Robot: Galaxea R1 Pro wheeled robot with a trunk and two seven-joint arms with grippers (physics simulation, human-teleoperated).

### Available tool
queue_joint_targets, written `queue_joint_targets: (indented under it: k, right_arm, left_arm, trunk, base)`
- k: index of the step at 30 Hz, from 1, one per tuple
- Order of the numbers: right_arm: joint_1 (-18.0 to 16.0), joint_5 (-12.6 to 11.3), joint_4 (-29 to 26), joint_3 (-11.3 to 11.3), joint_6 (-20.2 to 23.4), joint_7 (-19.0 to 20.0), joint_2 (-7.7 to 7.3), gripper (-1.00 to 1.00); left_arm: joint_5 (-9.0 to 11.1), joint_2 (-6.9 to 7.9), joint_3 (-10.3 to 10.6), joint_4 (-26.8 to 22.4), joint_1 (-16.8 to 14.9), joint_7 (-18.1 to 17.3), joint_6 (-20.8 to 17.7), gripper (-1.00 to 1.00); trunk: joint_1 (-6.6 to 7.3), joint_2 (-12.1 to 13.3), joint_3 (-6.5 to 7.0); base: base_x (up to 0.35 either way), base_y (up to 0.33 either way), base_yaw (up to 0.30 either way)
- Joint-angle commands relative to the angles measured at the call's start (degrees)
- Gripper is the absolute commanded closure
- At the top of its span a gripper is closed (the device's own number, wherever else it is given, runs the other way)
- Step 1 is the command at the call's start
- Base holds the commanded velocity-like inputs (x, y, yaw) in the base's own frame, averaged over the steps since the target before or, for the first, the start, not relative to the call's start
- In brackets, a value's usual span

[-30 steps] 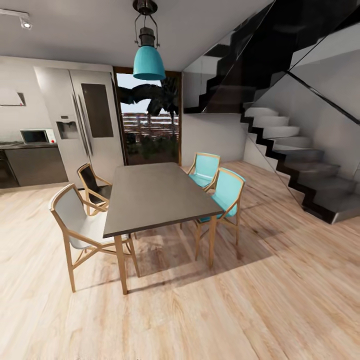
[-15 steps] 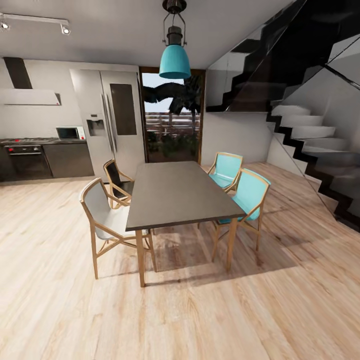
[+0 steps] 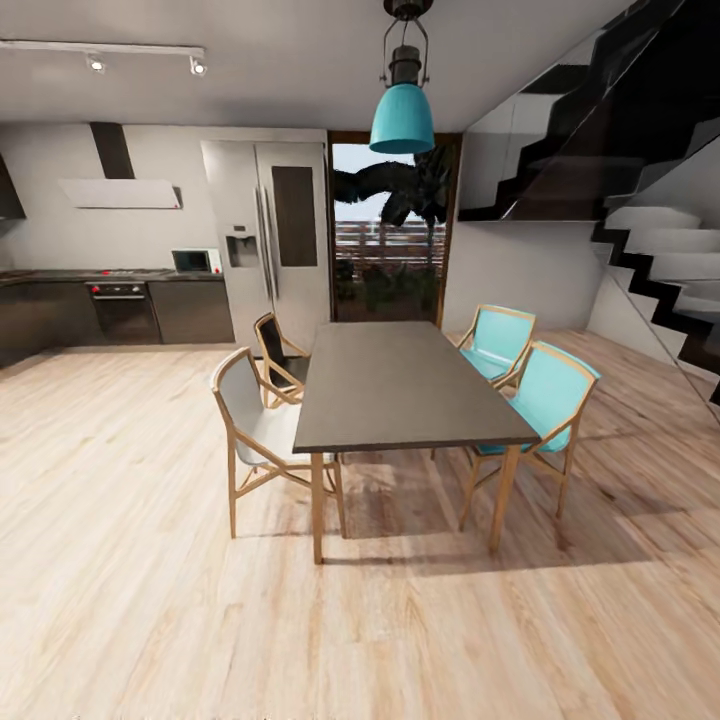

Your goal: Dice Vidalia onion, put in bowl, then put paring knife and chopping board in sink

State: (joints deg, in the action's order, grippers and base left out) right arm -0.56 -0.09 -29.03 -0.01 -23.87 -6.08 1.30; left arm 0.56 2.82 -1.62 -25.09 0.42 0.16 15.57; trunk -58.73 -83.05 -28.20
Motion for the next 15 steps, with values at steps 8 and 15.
queue_joint_targets:
  k: [8,15]
  right_arm:
    - [0.0,0.0,0.1,0.0,-0.2,-0.2,0.02,-1.0]
    - [0.0,0.0,0.1,0.0,-0.2,-0.2,0.02,-1.0]
  left_arm:
    - [0.1,-0.01,-0.1,0.3,0.0,0.0,0.1,-1.0]
    - [0.0,-0.01,-0.1,0.3,0.0,0.0,0.1,-1.0]
  trunk:
    - [0.0,0.0,-0.28]
    - [0.0,0.0,-0.49]
  base:
    - [0.0,0.0,0.274]
    - [0.0,0.0,0.275]
